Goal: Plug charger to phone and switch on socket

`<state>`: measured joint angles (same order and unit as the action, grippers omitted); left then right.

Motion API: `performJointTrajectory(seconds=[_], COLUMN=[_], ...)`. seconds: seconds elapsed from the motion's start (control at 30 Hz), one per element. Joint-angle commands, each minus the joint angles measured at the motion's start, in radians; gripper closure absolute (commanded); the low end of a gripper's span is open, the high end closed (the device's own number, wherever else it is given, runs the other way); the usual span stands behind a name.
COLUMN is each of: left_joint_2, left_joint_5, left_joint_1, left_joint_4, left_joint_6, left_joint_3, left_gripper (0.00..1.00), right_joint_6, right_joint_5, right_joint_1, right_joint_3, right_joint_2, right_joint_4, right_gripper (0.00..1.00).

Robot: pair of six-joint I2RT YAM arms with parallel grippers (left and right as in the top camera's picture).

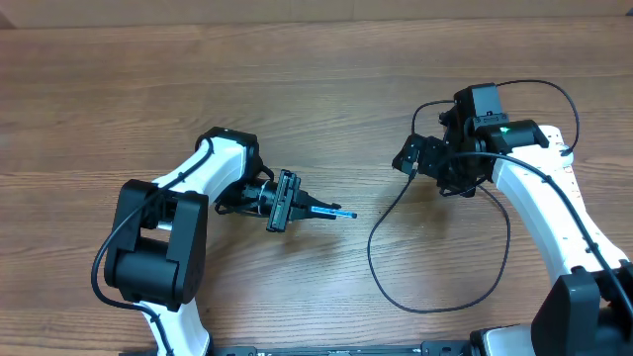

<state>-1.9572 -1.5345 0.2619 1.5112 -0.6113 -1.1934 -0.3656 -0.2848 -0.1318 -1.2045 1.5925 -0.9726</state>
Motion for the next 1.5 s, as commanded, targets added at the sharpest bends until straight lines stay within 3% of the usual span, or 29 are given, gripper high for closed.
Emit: performJointTrajectory(seconds=[0.0,0.3,0.43,0.53,0.73,0.97,1.07,1.27,1.47], left_joint_2=[0.027,0.027,0.027,0.027,0.027,0.027,0.027,0.027,0.027], left_joint_5=[-0.044,-0.034,-0.003,0.109,0.528,0.635,0.58,0.174,0.157], left_joint_1=[0.008,0.013,0.013,0.013,0.013,0.011,0.011,0.008,-0.011], left_joint_4=[0.006,0.003,-0.076,-0.198,-0.346,-0.505,-0.581,-0.748,-0.847], left_joint_6=[0.007,0.009,0.012,-0.016,-0.017,-0.012,0.01,0.023,0.045], left_joint_3=[-0.004,-0.004,-0.004,-0.004,-0.004,-0.004,-0.004,-0.004,-0.004], left_gripper=[0.96,0.96,0.96,0.95,0.96,0.96,0.96,0.96,0.96], right_joint_6=[0.004,0.004,0.004,0.004,0.004,0.004,0.004,0.004,-0.016], right_joint_5=[-0.005,-0.005,-0.005,-0.005,-0.005,-0.005,-0.005,-0.005,-0.015], right_joint_1=[0.0,0.0,0.0,0.0,0.0,0.0,0.0,0.0,0.0], right_joint_3=[-0.019,-0.019,-0.019,-0.019,-0.019,-0.019,-0.019,-0.019,-0.019], right_joint_2=[-0.014,-0.014,-0.014,-0.014,-0.014,-0.014,-0.014,-0.014,-0.014], right_joint_4=[0.002,0.002,0.002,0.002,0.002,0.003,0.003,0.003,0.104], right_gripper=[0.0,0.0,0.0,0.0,0.0,0.0,0.0,0.0,0.0])
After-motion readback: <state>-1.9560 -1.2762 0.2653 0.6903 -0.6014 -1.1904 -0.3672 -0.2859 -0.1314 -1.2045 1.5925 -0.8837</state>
